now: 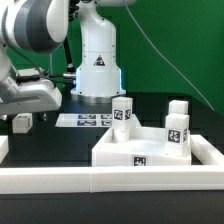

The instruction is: Assemble square table

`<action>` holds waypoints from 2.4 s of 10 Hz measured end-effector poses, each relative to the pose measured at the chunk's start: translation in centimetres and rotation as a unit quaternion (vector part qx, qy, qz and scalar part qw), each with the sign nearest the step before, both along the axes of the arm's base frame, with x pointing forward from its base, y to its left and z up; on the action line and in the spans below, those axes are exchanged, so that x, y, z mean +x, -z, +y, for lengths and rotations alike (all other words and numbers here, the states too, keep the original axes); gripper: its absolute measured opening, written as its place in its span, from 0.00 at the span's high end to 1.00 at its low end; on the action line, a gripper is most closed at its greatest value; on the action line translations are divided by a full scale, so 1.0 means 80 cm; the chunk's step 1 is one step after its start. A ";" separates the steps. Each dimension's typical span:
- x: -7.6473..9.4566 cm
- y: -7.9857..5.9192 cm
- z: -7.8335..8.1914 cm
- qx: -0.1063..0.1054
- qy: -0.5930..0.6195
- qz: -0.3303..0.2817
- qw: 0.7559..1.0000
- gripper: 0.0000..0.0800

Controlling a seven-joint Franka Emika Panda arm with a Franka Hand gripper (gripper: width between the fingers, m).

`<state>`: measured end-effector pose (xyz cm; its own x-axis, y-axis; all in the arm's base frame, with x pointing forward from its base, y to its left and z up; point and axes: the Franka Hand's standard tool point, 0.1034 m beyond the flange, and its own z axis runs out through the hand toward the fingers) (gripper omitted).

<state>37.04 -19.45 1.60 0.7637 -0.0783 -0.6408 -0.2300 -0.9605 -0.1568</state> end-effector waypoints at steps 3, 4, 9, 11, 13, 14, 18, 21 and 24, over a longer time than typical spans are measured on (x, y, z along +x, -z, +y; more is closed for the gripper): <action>-0.001 0.001 -0.004 0.004 -0.028 -0.001 1.000 0.19; -0.001 0.001 -0.008 0.003 -0.040 0.000 0.999 0.19; 0.001 0.002 -0.011 0.003 -0.045 -0.006 0.999 0.19; -0.006 0.003 -0.020 -0.010 -0.097 0.014 0.995 0.19; -0.005 0.006 -0.020 -0.020 -0.156 0.029 0.987 0.19; -0.004 0.008 -0.019 -0.021 -0.154 0.026 0.988 0.19; -0.004 0.013 -0.014 -0.035 -0.144 0.036 0.988 0.19; -0.011 0.019 -0.004 -0.023 -0.141 0.122 0.982 0.19; -0.009 0.021 -0.004 -0.021 -0.144 0.124 0.982 0.21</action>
Offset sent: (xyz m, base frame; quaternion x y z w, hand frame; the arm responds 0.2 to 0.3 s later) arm -0.0018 -0.0309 0.0029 -0.0897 -0.0397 -0.0554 0.9936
